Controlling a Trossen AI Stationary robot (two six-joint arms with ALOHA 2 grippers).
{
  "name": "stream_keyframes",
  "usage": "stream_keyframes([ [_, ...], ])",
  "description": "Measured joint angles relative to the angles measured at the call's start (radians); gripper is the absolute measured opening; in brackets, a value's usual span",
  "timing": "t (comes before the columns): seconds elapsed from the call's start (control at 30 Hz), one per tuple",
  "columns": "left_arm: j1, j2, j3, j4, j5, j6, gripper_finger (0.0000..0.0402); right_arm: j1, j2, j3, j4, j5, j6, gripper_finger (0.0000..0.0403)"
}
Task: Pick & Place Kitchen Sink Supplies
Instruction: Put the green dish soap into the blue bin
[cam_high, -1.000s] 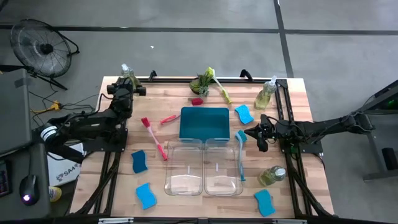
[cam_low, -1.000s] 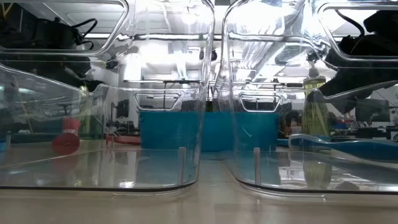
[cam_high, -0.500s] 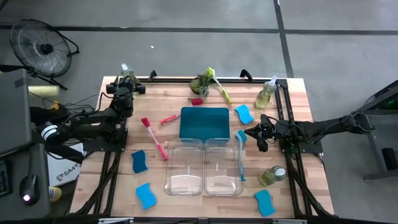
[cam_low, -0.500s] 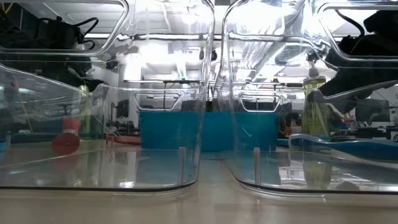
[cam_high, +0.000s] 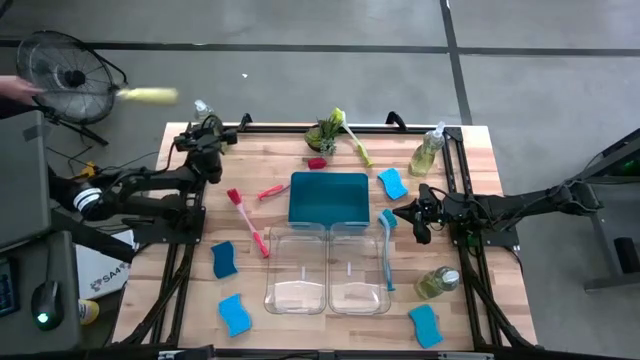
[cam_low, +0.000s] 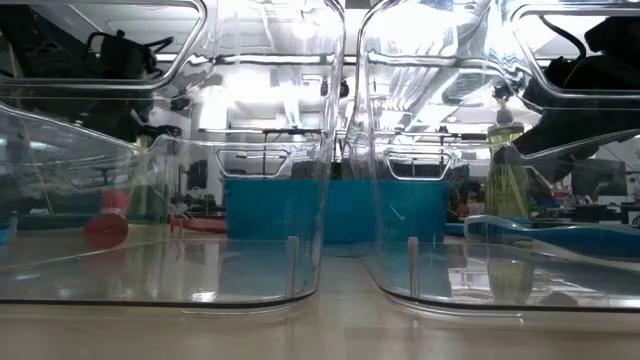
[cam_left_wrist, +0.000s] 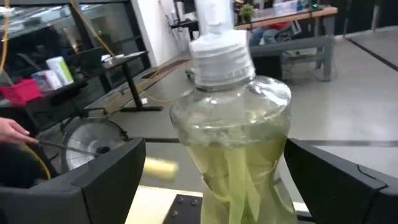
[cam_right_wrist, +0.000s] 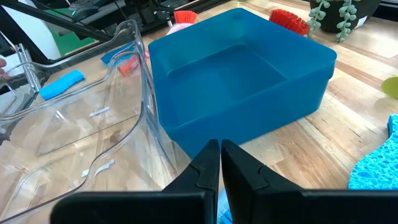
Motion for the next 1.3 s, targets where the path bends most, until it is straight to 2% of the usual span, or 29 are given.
stream_keyframes([
  [0.33,0.001,0.117,0.069,0.009,-0.121,-0.082,0.0376,0.000,0.000,0.000,0.000,0.000,0.000,0.0012],
  [0.57,-0.012,0.178,0.092,0.009,-0.150,-0.112,0.0376,0.000,0.000,0.000,0.000,0.000,0.000,0.0012],
  [0.77,-0.010,0.220,0.096,0.024,-0.078,-0.165,0.0376,0.000,0.000,0.000,0.000,0.000,0.000,0.0012],
  [1.3,0.052,0.252,0.121,0.079,-0.047,-0.190,0.0376,0.000,0.000,0.000,0.000,0.000,0.000,0.0012],
])
